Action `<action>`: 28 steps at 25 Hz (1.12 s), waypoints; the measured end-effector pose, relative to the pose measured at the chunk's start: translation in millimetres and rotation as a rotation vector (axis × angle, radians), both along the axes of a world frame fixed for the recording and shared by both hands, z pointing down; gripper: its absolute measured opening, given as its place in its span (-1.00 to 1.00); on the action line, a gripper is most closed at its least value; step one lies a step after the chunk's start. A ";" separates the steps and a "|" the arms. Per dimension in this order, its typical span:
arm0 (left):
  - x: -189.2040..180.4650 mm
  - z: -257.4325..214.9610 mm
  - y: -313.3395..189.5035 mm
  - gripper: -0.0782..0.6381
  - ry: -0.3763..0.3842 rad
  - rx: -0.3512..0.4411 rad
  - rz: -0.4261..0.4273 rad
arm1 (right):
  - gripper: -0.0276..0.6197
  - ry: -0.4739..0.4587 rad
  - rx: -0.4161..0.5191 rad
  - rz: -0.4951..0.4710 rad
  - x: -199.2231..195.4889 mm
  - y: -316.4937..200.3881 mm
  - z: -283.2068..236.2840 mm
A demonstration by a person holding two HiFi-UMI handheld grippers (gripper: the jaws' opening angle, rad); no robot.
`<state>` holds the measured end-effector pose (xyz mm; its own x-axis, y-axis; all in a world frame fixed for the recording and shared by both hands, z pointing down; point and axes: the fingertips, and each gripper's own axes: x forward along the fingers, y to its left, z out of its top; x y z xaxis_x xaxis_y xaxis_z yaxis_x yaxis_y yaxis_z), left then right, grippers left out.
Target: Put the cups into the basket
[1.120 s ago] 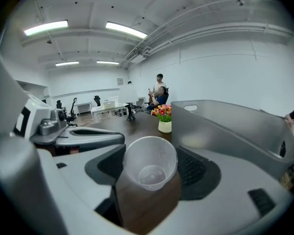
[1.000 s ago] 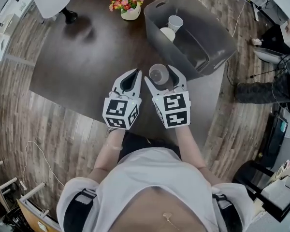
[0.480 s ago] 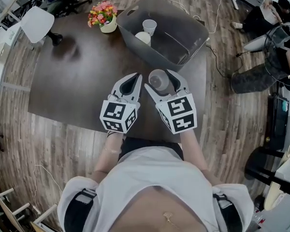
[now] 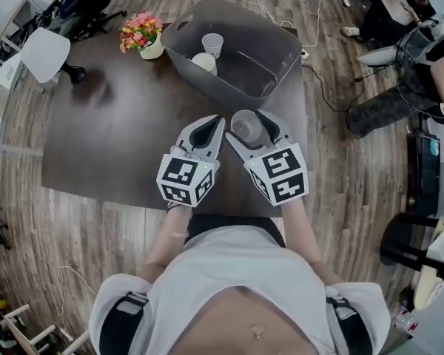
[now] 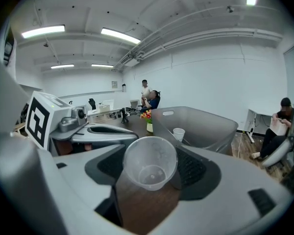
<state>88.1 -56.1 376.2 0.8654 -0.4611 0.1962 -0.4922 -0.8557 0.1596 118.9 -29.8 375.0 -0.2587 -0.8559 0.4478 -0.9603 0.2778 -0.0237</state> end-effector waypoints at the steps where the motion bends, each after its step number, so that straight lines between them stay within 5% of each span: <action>1: 1.8 -0.9 0.2 -0.75 -0.001 -0.006 0.009 | 0.09 -0.003 -0.001 -0.009 1.1 -0.2 -2.0; 14: 9.7 -41.6 -31.9 -0.75 -0.041 0.042 0.079 | 0.09 -0.083 0.058 -0.113 26.2 -30.1 -70.9; 28: 35.5 -78.5 -85.5 -0.75 -0.021 0.088 0.099 | 0.09 -0.060 0.059 -0.116 58.4 -91.9 -105.1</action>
